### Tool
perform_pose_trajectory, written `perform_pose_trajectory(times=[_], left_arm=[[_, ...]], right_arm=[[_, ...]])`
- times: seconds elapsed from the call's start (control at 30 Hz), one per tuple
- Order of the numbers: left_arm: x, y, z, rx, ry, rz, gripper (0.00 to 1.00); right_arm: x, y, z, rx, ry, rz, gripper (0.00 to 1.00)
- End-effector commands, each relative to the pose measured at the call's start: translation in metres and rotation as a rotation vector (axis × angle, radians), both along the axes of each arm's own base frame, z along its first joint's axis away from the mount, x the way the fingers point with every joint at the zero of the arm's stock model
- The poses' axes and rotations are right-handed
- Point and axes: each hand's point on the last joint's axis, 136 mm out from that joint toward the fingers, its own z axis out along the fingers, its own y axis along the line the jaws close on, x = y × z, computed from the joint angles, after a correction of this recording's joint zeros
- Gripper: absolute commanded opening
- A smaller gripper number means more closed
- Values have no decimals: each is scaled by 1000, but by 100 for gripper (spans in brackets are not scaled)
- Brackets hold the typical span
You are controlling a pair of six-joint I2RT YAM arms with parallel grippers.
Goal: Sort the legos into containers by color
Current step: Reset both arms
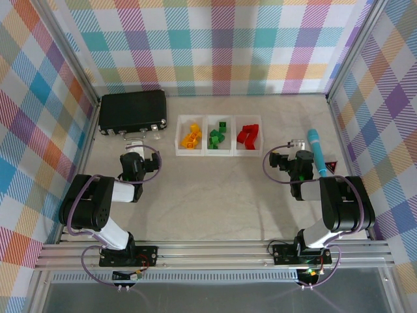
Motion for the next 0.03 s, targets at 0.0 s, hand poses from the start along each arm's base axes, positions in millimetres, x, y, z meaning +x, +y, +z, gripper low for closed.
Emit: perform_pose_trajectory(times=[0.0], left_arm=[[2,-7,7,-5,-17,-34,100]], right_arm=[[8,-3,16,10,-49,-15,99]])
